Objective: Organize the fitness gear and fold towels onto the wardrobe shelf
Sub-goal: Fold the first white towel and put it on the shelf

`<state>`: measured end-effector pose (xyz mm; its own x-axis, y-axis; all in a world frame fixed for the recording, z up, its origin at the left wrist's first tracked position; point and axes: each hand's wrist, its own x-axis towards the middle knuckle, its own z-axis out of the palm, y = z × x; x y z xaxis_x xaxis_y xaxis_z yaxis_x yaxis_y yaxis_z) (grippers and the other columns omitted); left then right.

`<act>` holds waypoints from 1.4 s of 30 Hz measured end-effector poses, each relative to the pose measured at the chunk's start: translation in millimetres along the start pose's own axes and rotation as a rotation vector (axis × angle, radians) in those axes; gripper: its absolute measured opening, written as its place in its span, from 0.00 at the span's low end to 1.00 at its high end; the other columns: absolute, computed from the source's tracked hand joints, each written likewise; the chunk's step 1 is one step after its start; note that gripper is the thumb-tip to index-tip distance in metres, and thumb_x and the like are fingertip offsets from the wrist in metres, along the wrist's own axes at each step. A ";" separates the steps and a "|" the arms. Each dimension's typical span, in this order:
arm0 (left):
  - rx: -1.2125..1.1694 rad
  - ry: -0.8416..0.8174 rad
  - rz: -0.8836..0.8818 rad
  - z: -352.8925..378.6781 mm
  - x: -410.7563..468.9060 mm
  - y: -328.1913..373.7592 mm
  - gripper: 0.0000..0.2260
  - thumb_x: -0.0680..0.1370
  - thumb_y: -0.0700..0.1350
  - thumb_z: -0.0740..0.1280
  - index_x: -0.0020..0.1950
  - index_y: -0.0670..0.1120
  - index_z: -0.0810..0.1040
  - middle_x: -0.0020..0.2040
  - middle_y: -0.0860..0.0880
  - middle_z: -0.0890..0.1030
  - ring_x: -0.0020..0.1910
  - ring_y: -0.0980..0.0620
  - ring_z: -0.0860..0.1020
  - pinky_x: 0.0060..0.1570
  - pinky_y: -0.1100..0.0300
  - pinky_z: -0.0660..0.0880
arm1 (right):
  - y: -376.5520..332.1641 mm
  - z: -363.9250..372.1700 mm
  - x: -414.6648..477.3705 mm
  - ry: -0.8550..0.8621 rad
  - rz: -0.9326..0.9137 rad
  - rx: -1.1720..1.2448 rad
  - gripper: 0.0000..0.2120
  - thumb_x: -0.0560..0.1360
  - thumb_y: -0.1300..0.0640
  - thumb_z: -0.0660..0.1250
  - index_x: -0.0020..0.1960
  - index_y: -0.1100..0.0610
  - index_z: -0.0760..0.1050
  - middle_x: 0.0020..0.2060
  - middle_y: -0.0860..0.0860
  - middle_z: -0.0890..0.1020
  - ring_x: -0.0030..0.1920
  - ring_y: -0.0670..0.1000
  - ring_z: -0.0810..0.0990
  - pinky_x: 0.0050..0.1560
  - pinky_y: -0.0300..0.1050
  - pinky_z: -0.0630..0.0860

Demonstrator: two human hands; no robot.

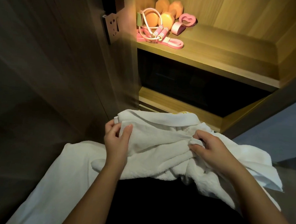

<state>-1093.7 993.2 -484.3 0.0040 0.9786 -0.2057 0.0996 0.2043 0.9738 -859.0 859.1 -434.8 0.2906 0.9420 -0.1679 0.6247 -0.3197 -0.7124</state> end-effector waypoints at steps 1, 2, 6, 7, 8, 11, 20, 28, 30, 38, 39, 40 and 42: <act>-0.018 0.001 0.036 2.1 -2.8 6.8 0.06 0.76 0.51 0.71 0.52 0.55 0.80 0.60 0.64 0.73 0.58 0.54 0.77 0.55 0.54 0.79 | -0.9 -0.3 -0.6 0.014 -0.017 0.008 0.10 0.76 0.57 0.66 0.38 0.53 0.69 0.35 0.48 0.76 0.40 0.50 0.73 0.42 0.57 0.72; -0.025 -0.010 0.089 4.5 -6.0 14.7 0.07 0.76 0.49 0.71 0.54 0.52 0.81 0.60 0.65 0.73 0.59 0.55 0.77 0.56 0.55 0.79 | -2.4 -1.0 -1.3 0.034 -0.050 0.016 0.09 0.76 0.58 0.66 0.38 0.52 0.69 0.37 0.47 0.76 0.42 0.49 0.74 0.43 0.56 0.72; 0.192 -0.141 0.490 20.0 -17.8 53.1 0.04 0.75 0.44 0.72 0.46 0.53 0.82 0.60 0.63 0.74 0.55 0.59 0.76 0.52 0.71 0.74 | -15.8 -8.5 -5.2 0.232 -0.221 0.010 0.10 0.74 0.63 0.67 0.41 0.51 0.71 0.53 0.42 0.78 0.56 0.44 0.74 0.52 0.42 0.71; 0.290 -0.177 0.584 26.6 -18.7 60.8 0.03 0.75 0.42 0.71 0.47 0.50 0.83 0.60 0.59 0.75 0.55 0.58 0.76 0.52 0.72 0.73 | -19.3 -11.0 -6.5 0.290 -0.246 -0.001 0.10 0.73 0.66 0.68 0.40 0.54 0.70 0.55 0.42 0.78 0.57 0.44 0.74 0.54 0.40 0.70; 0.387 -0.213 0.644 34.9 -19.2 67.4 0.03 0.75 0.41 0.71 0.47 0.47 0.83 0.60 0.55 0.76 0.56 0.56 0.75 0.53 0.70 0.72 | -22.2 -13.4 -8.1 0.332 -0.265 0.006 0.11 0.72 0.68 0.68 0.39 0.56 0.69 0.56 0.43 0.78 0.58 0.44 0.74 0.54 0.39 0.70; 0.591 -0.383 0.691 63.3 -23.7 78.8 0.05 0.77 0.41 0.69 0.50 0.42 0.83 0.61 0.48 0.77 0.58 0.51 0.74 0.57 0.60 0.72 | -27.7 -19.2 -14.8 0.335 -0.292 0.157 0.09 0.73 0.69 0.67 0.40 0.59 0.71 0.53 0.43 0.81 0.57 0.45 0.78 0.53 0.37 0.72; 0.485 -0.538 0.366 101.2 -33.7 76.0 0.06 0.75 0.46 0.71 0.44 0.44 0.84 0.57 0.48 0.79 0.57 0.50 0.76 0.54 0.57 0.73 | -22.1 -13.7 -12.0 0.185 -0.090 0.373 0.05 0.75 0.61 0.69 0.42 0.58 0.75 0.50 0.44 0.79 0.53 0.45 0.77 0.52 0.39 0.74; 0.422 -0.659 0.418 92.5 -32.6 76.4 0.04 0.77 0.43 0.68 0.43 0.48 0.82 0.40 0.55 0.80 0.39 0.61 0.76 0.37 0.71 0.69 | -17.9 -3.0 -8.3 0.245 -0.011 0.449 0.05 0.76 0.56 0.69 0.42 0.50 0.75 0.38 0.48 0.79 0.40 0.46 0.77 0.39 0.40 0.73; 0.418 -0.666 0.456 91.4 -32.6 73.9 0.05 0.78 0.42 0.66 0.44 0.48 0.80 0.38 0.56 0.79 0.38 0.60 0.76 0.36 0.70 0.69 | -15.0 -1.3 -9.0 0.252 0.001 0.455 0.05 0.76 0.55 0.68 0.42 0.50 0.74 0.38 0.48 0.79 0.39 0.46 0.76 0.39 0.40 0.73; 0.387 -0.523 0.435 98.9 -36.7 67.9 0.04 0.79 0.45 0.66 0.50 0.54 0.73 0.41 0.58 0.79 0.41 0.59 0.77 0.37 0.69 0.70 | -14.6 -0.4 -12.1 0.223 -0.084 0.465 0.04 0.75 0.62 0.69 0.47 0.55 0.79 0.45 0.46 0.82 0.49 0.48 0.80 0.49 0.45 0.77; 0.365 -0.519 0.402 99.2 -36.8 68.2 0.06 0.79 0.45 0.66 0.52 0.56 0.72 0.41 0.57 0.79 0.40 0.58 0.77 0.36 0.70 0.70 | -14.1 0.3 -12.3 0.241 -0.108 0.443 0.03 0.75 0.63 0.69 0.46 0.56 0.79 0.47 0.45 0.81 0.51 0.48 0.79 0.51 0.44 0.76; 0.353 -0.526 0.378 99.5 -36.1 68.5 0.09 0.79 0.46 0.67 0.55 0.57 0.71 0.42 0.57 0.80 0.40 0.58 0.78 0.35 0.72 0.70 | -13.5 0.9 -12.3 0.272 -0.129 0.416 0.03 0.74 0.64 0.70 0.44 0.57 0.77 0.51 0.44 0.80 0.54 0.47 0.78 0.53 0.42 0.75; 0.398 -0.573 0.418 98.3 -32.7 68.6 0.08 0.79 0.46 0.66 0.57 0.56 0.73 0.44 0.58 0.81 0.43 0.60 0.79 0.38 0.74 0.71 | -12.5 0.8 -12.3 0.328 -0.134 0.384 0.04 0.74 0.63 0.70 0.42 0.57 0.76 0.60 0.40 0.76 0.61 0.43 0.74 0.57 0.34 0.71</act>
<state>-989.2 972.7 -420.3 0.6169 0.7858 0.0454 0.3226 -0.3051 0.8960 -871.0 851.6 -424.3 0.4762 0.8710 0.1206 0.3793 -0.0797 -0.9219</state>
